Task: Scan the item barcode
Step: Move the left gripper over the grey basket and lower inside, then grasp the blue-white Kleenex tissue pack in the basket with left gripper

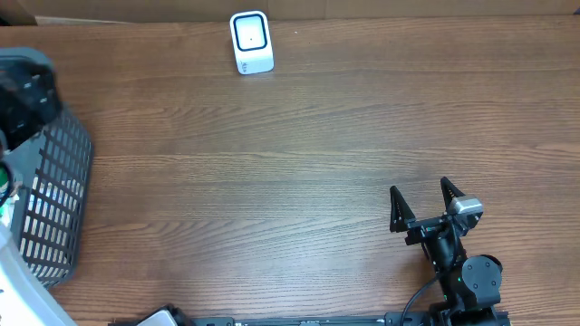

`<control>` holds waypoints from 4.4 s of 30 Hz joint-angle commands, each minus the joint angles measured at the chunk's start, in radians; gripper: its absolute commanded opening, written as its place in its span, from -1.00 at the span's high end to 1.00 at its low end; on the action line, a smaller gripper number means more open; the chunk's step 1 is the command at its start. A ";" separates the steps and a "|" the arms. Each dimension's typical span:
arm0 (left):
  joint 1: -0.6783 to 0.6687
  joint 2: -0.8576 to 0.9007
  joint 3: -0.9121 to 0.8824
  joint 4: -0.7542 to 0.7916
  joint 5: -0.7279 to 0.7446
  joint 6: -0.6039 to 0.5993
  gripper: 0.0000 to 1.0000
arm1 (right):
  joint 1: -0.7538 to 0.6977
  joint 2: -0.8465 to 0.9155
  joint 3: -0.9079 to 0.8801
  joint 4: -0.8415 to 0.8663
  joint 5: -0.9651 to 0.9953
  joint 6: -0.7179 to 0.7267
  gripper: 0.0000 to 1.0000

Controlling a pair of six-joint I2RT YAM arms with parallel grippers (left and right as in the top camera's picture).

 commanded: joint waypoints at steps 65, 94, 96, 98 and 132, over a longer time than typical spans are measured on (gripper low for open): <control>0.368 0.302 -0.756 0.633 -0.473 0.495 -0.61 | -0.005 -0.011 -0.011 0.003 -0.005 0.003 -1.00; 0.460 0.499 -0.758 0.727 -0.496 0.475 -0.14 | -0.005 -0.011 -0.011 0.003 -0.005 0.003 -1.00; 0.460 0.508 -0.758 0.734 -0.474 0.467 -0.06 | -0.005 -0.011 -0.011 0.003 -0.005 0.003 -1.00; 0.460 0.510 -0.758 0.742 -0.456 0.458 -0.04 | -0.005 -0.011 -0.011 0.003 -0.005 0.003 -1.00; 0.394 0.510 -0.617 0.727 -0.307 0.449 -0.24 | -0.005 -0.011 -0.011 0.003 -0.005 0.003 -1.00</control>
